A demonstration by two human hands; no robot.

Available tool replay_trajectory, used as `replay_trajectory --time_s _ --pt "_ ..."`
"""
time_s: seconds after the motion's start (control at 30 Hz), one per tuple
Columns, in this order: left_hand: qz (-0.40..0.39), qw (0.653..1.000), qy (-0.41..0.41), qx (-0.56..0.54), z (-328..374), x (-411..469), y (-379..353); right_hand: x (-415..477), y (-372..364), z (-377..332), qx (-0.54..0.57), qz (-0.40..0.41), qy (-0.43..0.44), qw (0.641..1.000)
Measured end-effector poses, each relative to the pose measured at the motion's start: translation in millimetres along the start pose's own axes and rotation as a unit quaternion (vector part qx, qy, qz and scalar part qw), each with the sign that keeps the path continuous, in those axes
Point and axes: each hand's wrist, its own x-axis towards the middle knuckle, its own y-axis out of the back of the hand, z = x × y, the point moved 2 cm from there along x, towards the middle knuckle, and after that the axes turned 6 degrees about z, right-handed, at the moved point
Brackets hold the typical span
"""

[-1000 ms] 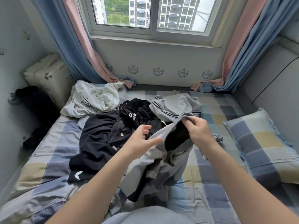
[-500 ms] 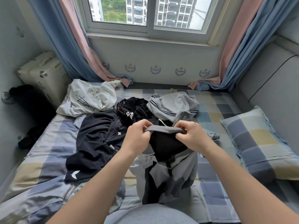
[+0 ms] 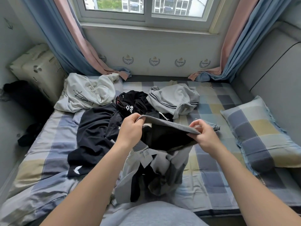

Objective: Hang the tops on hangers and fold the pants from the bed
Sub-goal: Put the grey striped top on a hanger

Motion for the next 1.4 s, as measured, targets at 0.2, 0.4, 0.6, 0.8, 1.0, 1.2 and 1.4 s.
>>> replay_trajectory --time_s 0.2,0.4,0.6,0.8,1.0,1.2,1.4 --pt "-0.112 0.993 0.04 0.001 -12.7 -0.5 -16.6 -63.3 27.9 -8.9 0.2 0.005 -0.058 0.978" --pt "-0.293 0.955 0.044 0.02 -11.3 -31.4 -75.8 -126.2 55.7 6.2 0.326 0.136 -0.153 0.923" --pt "-0.399 0.916 -0.001 0.044 3.7 -66.6 -127.1 -194.4 87.0 27.2 0.355 0.244 -0.201 0.88" --pt "-0.574 0.801 -0.106 0.132 23.1 -141.4 -174.8 -289.8 114.4 45.1 0.355 0.319 -0.193 0.857" --pt "-0.518 0.742 -0.327 0.272 32.4 -262.2 -202.6 -428.2 120.6 63.0 0.242 0.362 -0.191 0.88" --pt "-0.538 0.732 -0.364 0.204 39.2 -409.3 -187.6 -581.0 91.4 106.3 -0.017 0.379 -0.327 0.866" --pt "-0.596 0.692 -0.379 0.15 34.7 -542.8 -168.0 -724.4 54.6 140.7 -0.203 0.488 -0.438 0.727"
